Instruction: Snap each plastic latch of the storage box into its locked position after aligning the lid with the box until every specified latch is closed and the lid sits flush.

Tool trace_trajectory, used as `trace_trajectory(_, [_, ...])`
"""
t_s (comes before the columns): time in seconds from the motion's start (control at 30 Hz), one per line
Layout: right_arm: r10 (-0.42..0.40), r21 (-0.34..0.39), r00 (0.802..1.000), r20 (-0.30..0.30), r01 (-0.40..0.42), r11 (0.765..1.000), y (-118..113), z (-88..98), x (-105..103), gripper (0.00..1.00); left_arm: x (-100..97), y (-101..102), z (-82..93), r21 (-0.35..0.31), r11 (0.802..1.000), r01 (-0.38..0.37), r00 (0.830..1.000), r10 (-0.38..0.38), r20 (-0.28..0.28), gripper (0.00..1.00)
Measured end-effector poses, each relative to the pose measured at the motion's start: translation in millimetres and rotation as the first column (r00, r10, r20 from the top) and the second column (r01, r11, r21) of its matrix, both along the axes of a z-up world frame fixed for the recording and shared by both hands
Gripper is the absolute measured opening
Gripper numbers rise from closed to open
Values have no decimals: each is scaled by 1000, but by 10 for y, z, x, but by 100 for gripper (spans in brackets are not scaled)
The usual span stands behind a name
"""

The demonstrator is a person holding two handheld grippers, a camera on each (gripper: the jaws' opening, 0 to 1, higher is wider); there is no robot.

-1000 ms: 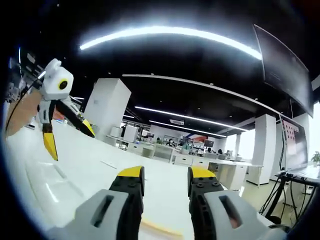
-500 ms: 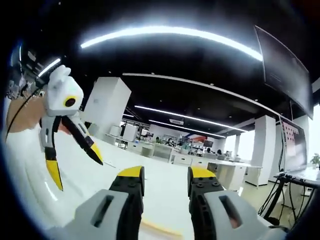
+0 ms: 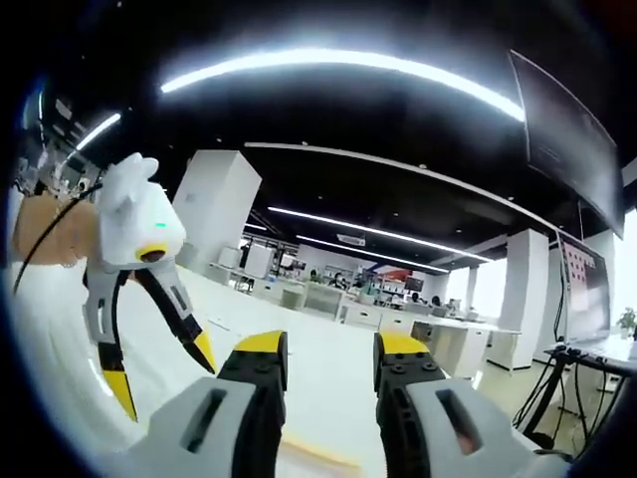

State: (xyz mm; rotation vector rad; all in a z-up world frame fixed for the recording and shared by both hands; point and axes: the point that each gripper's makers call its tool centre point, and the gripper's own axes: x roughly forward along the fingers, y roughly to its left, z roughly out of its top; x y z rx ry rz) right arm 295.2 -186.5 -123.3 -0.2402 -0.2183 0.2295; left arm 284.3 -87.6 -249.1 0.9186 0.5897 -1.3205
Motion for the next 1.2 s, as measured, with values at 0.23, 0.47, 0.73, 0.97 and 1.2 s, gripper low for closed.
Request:
trace_trajectory(0.23, [0, 3, 1000, -3, 0, 1000, 1, -7, -13, 33, -55, -21, -113, 54, 998, 25, 999, -24, -25, 66])
trace_trajectory(0.47, [5, -1, 1000, -5, -5, 1000, 25, -2, -23, 33, -44, 35, -264, 118, 992, 37, 998, -31, -48, 62])
trace_trajectory(0.73, [2, 2, 1000, -7, -2, 1000, -2, 9, -31, 33, -19, 21, -386, 162, 985, 52, 997, -42, -63, 58])
trace_trajectory(0.97, [9, -4, 1000, -9, -9, 1000, 25, 8, -38, 33, -39, 16, -403, 147, 987, 63, 989, -43, -140, 52])
trace_trajectory(1.2, [13, -1, 1000, -11, -13, 1000, 40, 8, -30, 33, -28, 20, -422, 134, 988, 76, 981, -50, -190, 51])
